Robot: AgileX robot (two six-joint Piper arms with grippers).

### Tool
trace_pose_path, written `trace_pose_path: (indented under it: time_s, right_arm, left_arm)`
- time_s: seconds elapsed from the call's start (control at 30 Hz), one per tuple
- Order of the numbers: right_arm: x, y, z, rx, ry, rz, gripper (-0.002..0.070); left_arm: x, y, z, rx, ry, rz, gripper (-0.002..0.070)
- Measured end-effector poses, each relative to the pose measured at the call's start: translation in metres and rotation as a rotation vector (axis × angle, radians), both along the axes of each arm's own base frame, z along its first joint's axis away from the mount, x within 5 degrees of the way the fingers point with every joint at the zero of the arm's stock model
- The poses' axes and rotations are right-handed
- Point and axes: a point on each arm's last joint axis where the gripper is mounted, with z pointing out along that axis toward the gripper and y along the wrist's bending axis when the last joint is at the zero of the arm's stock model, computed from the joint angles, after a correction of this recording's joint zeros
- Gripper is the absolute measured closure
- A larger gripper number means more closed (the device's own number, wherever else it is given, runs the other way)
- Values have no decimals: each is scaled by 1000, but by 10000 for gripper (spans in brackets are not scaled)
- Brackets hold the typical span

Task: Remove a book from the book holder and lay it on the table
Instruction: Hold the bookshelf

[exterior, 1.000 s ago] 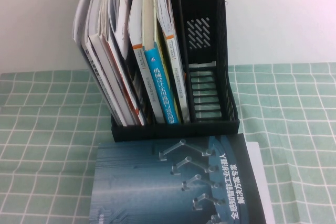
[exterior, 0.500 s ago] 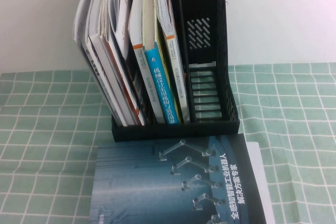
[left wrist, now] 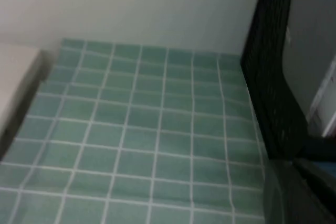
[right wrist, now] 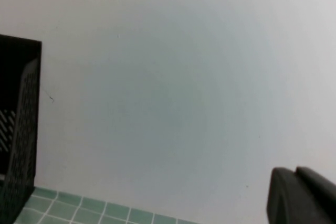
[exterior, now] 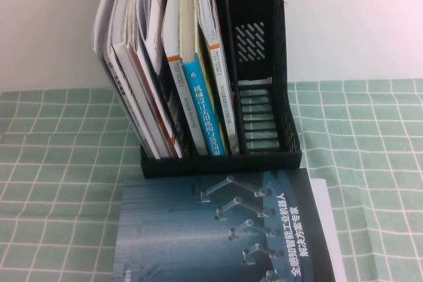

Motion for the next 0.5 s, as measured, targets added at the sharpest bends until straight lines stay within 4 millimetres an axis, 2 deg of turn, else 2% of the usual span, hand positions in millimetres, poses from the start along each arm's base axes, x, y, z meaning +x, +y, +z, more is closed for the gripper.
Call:
trace_pose_path:
  time_s: [0.2,0.4,0.5]
  right_arm:
    - [18,2,5,-14,86,28,678]
    - [37,19,-4,-137,261,189,678]
    - [47,30,-13,-155,325,279,678]
  left_arm:
    - [23,-23,3,-71,98,-211,678]
    - [43,-62,36,-196,53,-551,678]
    - [60,-77,50,-223,-8,-608,678]
